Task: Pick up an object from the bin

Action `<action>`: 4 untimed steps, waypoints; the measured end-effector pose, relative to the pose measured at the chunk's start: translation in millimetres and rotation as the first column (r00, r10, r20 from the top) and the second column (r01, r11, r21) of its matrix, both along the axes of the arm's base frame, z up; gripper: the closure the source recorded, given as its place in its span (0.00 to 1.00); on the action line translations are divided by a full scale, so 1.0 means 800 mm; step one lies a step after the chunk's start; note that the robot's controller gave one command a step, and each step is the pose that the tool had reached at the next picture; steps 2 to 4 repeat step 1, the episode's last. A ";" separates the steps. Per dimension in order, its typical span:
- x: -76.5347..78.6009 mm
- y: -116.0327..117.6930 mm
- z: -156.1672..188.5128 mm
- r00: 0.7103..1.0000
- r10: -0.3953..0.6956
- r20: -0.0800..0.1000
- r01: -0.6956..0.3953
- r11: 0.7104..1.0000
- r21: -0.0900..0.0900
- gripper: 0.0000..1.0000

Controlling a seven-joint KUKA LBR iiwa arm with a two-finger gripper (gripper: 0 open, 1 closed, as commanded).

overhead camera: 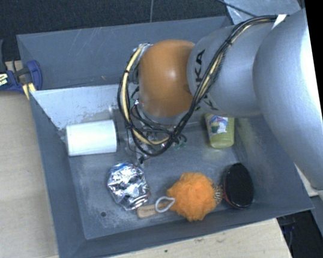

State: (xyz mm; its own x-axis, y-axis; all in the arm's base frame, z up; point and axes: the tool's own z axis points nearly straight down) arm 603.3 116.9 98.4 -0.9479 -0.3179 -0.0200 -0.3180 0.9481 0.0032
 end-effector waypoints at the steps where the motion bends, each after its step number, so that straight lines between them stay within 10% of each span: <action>1: -0.045 0.003 0.032 0.986 -0.165 0.000 0.165 0.986 0.004 1.00; 4: -0.045 0.003 0.032 0.986 -0.165 0.000 0.165 0.986 0.004 1.00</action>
Offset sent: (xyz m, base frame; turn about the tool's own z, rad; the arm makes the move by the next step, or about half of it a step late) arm -0.0369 0.0028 0.0247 0.1675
